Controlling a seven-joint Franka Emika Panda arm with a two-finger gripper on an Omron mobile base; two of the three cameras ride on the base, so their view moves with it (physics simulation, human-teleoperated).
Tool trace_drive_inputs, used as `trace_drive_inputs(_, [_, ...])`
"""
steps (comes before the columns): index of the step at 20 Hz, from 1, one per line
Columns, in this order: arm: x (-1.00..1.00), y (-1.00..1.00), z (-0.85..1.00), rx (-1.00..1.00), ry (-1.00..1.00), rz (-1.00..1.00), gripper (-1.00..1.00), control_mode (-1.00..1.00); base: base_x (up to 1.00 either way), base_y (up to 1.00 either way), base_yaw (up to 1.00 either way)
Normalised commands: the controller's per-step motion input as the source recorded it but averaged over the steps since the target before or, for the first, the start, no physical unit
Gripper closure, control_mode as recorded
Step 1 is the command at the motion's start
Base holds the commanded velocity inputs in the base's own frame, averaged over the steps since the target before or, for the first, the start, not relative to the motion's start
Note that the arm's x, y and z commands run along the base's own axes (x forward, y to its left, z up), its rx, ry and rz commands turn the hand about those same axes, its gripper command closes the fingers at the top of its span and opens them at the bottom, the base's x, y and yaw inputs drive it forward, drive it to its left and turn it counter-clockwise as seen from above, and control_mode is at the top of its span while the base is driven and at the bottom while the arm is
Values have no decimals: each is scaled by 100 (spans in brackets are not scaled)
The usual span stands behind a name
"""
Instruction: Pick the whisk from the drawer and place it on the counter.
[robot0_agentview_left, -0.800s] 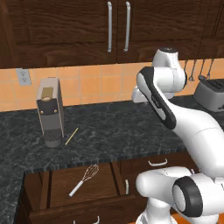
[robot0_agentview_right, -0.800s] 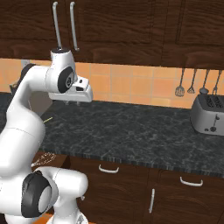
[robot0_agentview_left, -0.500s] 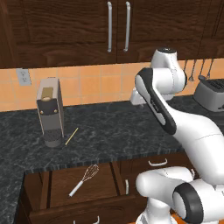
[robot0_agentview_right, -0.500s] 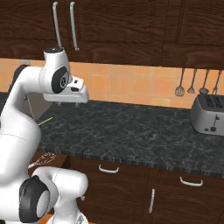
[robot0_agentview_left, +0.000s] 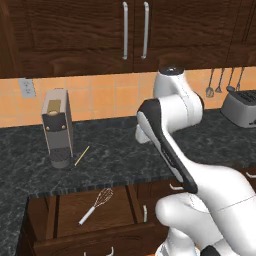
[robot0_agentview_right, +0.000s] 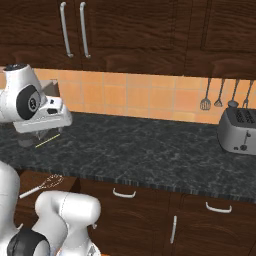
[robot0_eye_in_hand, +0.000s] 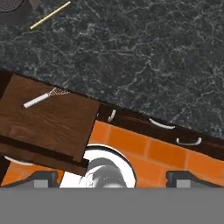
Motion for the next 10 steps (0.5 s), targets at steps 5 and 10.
trace_drive_inputs(5, [-94,90,-63,-22,0,40,-100,-100,0,0,0])
trace_drive_inputs(10, [-55,100,-75,-6,0,56,-100,-100,0,0,0])
